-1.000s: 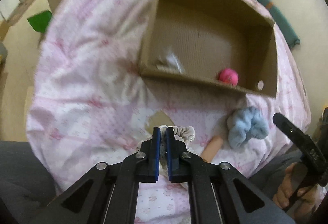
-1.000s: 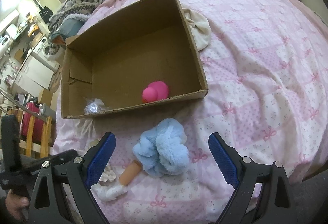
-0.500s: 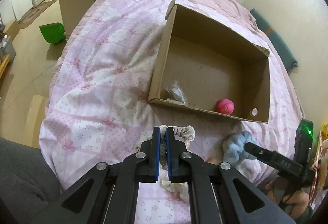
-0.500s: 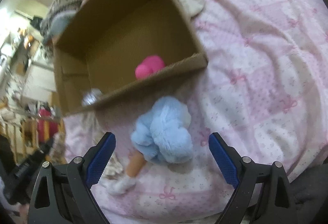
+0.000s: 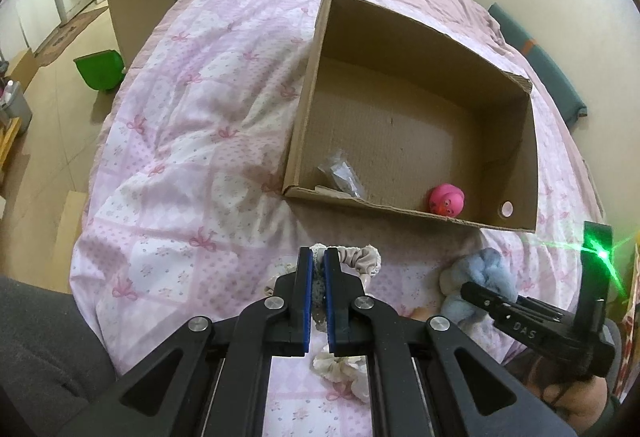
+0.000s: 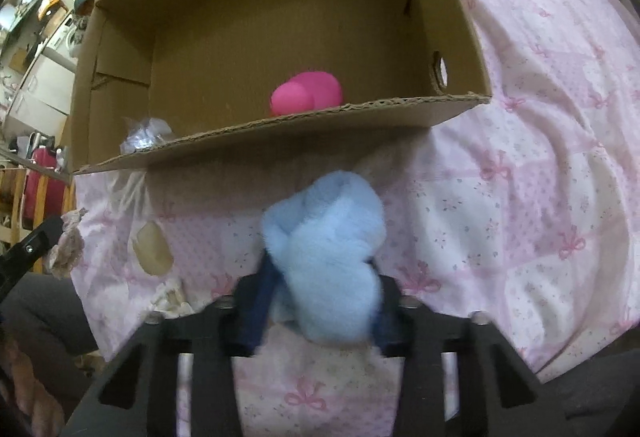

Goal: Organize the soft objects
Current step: 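Grasp the lace scrunchie with the left gripper while the right grasps the blue sock, then carry the blue sock and lace scrunchie into the box and release both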

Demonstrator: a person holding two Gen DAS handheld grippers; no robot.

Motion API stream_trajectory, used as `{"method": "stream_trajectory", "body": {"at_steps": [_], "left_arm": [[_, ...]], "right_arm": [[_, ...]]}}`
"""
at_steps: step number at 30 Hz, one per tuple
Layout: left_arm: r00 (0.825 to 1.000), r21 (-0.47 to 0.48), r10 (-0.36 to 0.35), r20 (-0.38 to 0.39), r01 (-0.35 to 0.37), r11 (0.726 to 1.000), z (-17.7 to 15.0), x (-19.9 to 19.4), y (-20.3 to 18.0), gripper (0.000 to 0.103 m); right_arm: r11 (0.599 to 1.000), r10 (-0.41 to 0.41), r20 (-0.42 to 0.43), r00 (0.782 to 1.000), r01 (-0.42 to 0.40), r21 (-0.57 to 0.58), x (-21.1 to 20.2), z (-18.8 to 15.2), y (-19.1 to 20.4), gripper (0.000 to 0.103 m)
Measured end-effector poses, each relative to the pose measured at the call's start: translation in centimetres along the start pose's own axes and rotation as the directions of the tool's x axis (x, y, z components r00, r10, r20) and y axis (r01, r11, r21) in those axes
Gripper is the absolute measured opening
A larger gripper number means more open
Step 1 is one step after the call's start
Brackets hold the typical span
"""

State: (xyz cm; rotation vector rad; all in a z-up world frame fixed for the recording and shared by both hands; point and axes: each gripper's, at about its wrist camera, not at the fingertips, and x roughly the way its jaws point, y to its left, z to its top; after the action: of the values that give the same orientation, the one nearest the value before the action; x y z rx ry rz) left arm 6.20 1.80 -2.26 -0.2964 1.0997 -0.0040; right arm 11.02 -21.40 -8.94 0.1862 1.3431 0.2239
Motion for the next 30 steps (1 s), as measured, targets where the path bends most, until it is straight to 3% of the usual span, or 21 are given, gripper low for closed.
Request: {"method": "stream_trajectory", "body": {"at_steps": [1,4,8,12,19,24,30], "left_arm": [[1.0,0.002,0.002,0.003,-0.002,1.0,0.0,0.0,-0.1,0.005],[1.0,0.011,0.011,0.015,-0.011,1.0,-0.1,-0.2,-0.1,0.005],[0.999,0.008,0.011,0.038,-0.012,1.0,-0.2,-1.0,0.1,0.005],[0.997,0.012,0.001,0.072,-0.002,1.0,-0.2,-2.3,0.1,0.005],[0.99,0.051,-0.028,0.141,0.021,0.998,0.7,-5.0,-0.8,0.005],[0.981,0.071,-0.054,0.186,0.041,0.997,2.7,-6.6,-1.8,0.005],[0.973,0.114,-0.062,0.222,0.038,0.993,6.0,-7.0,-3.2,0.005]], "right_arm": [[1.0,0.016,0.001,1.0,-0.016,0.001,-0.2,0.0,-0.1,0.023],[1.0,0.025,0.025,0.999,-0.025,-0.015,-1.3,-0.1,0.0,0.021],[0.995,0.096,0.057,0.994,-0.095,-0.029,-3.3,-0.7,0.5,0.02],[0.98,0.201,0.103,0.974,-0.199,-0.025,-5.7,-1.6,0.3,0.02],[0.916,0.401,0.241,0.884,-0.395,-0.075,-11.8,-1.5,-0.1,0.02],[0.896,0.443,0.3,0.845,-0.423,-0.13,-15.1,0.0,0.0,0.02],[0.906,0.423,0.332,0.843,-0.393,-0.158,-16.1,2.8,0.8,0.02]]}}
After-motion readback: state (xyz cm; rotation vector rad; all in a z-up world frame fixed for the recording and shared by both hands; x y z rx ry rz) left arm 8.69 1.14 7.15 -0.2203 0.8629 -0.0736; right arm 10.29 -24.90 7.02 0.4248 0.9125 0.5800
